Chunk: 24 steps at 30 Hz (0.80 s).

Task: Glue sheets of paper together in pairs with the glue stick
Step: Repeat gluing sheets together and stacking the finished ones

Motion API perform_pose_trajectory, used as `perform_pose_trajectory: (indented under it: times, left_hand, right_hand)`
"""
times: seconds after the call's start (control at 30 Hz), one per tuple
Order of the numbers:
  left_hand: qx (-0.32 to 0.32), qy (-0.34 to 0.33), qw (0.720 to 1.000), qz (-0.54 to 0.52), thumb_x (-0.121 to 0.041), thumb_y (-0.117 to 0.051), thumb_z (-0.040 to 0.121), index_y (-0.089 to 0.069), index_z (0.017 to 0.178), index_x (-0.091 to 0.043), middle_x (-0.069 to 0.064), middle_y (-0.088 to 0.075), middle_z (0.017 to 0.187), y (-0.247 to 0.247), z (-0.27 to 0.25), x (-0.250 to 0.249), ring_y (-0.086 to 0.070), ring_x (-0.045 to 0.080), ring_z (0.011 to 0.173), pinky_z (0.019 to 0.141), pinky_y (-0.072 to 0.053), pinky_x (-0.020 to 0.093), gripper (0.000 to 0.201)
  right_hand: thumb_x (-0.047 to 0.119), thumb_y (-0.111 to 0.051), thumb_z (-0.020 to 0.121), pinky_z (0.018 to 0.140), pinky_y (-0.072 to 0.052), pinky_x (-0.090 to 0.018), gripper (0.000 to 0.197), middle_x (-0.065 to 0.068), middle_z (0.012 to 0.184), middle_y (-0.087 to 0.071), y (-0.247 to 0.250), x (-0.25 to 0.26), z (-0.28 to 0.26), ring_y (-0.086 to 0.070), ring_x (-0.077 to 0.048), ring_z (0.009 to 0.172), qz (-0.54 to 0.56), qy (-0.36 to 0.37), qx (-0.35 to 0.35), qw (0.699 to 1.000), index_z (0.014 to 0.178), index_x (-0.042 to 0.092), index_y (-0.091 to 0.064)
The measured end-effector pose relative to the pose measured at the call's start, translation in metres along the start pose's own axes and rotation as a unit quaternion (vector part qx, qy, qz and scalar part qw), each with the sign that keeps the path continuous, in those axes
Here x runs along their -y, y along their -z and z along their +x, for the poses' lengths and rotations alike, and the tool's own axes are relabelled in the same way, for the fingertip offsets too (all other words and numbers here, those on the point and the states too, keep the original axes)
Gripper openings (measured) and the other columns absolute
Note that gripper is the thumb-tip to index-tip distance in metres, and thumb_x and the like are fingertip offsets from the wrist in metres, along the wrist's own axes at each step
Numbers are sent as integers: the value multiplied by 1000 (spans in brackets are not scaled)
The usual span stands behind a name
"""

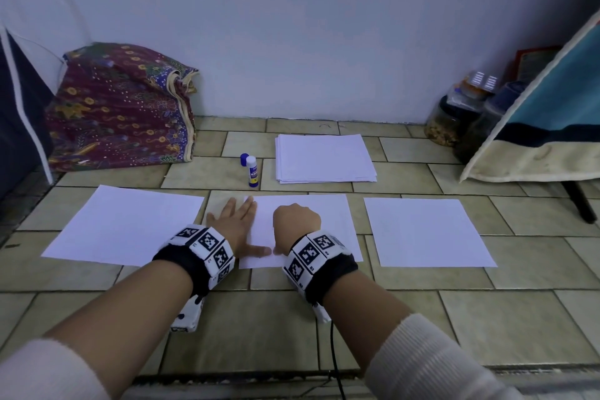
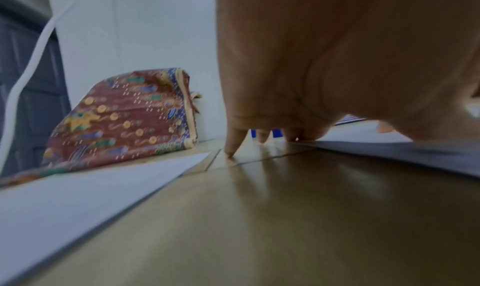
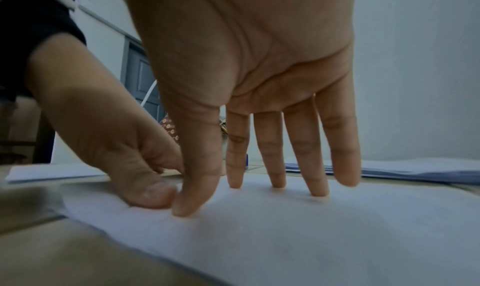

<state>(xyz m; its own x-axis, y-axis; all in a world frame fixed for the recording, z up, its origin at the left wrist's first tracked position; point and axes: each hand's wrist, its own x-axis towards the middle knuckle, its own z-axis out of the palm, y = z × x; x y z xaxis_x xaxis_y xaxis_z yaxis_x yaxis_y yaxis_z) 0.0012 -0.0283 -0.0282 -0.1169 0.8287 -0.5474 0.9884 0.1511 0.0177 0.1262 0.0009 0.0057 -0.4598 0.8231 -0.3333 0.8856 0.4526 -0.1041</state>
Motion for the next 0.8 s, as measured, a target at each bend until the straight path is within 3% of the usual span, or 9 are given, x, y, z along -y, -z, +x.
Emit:
perform_pose_trajectory:
  times: [0.13,0.23,0.3,0.4,0.57,0.67,0.8]
  left_hand:
    - [-6,5,999,48,-72,-44,83,15,152,-13,-1,22,159,-1,2,0,21,27,145,114,-9,60,108]
    - [-17,3,998,61,-65,-44,88,16,151,-11,1,22,159,-5,1,0,19,26,146,115,-9,59,102]
    - [-21,6,998,53,-64,-43,89,17,151,-11,2,22,159,-8,2,1,20,25,146,115,-8,58,101]
    - [-10,9,999,44,-74,-46,81,19,150,-10,3,24,158,-9,6,1,25,23,144,115,-4,61,115]
    - [-19,-3,999,38,-75,-46,80,18,150,-11,1,25,158,-11,7,4,26,22,144,114,-2,61,114]
    - [-16,-1,999,43,-75,-44,81,19,150,-12,0,26,157,-12,7,5,27,22,144,113,0,62,113]
    - [-14,-4,999,43,-77,-42,80,21,150,-12,0,28,156,-12,7,6,27,22,143,113,2,63,114]
  right_hand:
    - [13,-63,88,73,-44,-30,25,-6,111,-62,2,5,1,-61,-25,103,-27,9,-1,1000,112,9,-59]
    - [9,-51,91,89,-48,-35,29,-10,122,-56,-1,13,4,-55,-27,113,-39,2,-3,999,120,7,-54]
    - [11,-53,91,99,-43,-45,45,-10,136,-44,-2,16,11,-42,-29,126,-21,6,6,1000,134,7,-40]
    - [11,-62,87,110,-26,-57,79,-2,154,-22,0,9,22,-23,-23,141,-4,94,77,993,150,15,-15]
    - [39,-77,75,115,-11,-58,106,-2,157,-19,1,-22,31,-23,-24,143,-19,91,108,990,152,20,-6]
    - [49,-73,75,116,-6,-56,106,6,160,-9,1,-37,31,-15,-20,146,8,79,108,991,152,25,-5]
    - [58,-68,76,117,-9,-52,99,7,158,-15,1,-64,31,-18,-22,144,48,34,98,993,152,29,-11]
